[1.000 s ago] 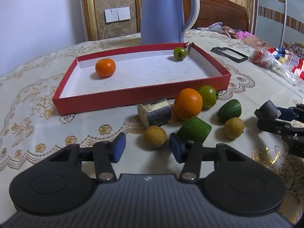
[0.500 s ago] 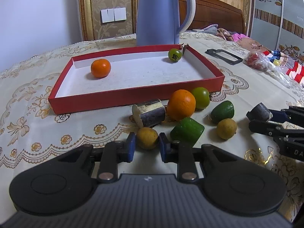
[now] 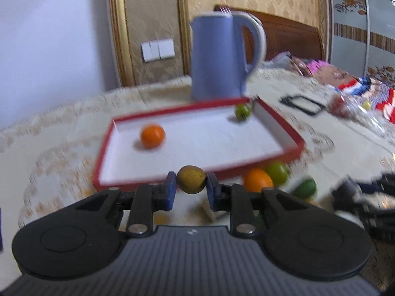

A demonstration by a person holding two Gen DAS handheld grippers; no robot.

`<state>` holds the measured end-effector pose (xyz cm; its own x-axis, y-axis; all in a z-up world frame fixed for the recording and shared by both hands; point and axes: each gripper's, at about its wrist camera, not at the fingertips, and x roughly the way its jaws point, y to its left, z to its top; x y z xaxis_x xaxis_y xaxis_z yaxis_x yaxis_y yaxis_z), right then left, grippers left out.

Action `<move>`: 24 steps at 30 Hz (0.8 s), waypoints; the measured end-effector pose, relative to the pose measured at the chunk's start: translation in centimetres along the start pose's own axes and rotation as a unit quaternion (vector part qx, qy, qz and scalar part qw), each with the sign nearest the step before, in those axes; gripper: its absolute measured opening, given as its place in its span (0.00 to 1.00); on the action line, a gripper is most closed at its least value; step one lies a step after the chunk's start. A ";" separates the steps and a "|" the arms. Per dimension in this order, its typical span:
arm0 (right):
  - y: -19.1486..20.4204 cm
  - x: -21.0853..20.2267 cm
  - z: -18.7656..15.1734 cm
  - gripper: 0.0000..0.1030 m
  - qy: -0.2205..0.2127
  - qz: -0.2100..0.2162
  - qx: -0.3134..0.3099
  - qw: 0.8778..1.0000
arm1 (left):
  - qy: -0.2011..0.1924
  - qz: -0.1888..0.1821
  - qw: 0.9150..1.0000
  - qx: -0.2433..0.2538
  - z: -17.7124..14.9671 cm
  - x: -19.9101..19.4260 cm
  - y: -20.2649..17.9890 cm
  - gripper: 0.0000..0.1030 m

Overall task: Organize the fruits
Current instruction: 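Carry the yellow-brown fruit into the red box and open the left gripper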

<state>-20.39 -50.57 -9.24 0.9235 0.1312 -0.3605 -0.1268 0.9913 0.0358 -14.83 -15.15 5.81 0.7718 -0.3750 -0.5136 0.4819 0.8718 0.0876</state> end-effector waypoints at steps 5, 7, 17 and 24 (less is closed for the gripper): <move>0.0 0.0 0.0 0.36 0.000 0.002 0.001 1.000 | -0.018 0.028 0.999 -0.024 2.8 2.4 2.1 0.23; 0.0 0.0 0.0 0.36 0.001 0.001 0.001 1.000 | -0.017 0.045 0.998 -0.030 3.5 3.9 2.6 0.23; 0.1 0.3 0.1 0.36 0.009 0.001 -0.003 1.000 | 0.018 0.064 0.996 -0.061 2.7 9.4 3.8 0.22; 0.0 0.5 0.1 0.36 0.013 0.002 -0.002 1.000 | 0.022 0.064 0.996 -0.059 2.4 10.6 3.9 0.23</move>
<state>-19.93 -50.49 -9.32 0.9136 0.1343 -0.3839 -0.1319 0.9907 0.0328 -3.75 -16.50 2.72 0.8036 -0.2456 -0.5421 0.3262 0.9436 0.0560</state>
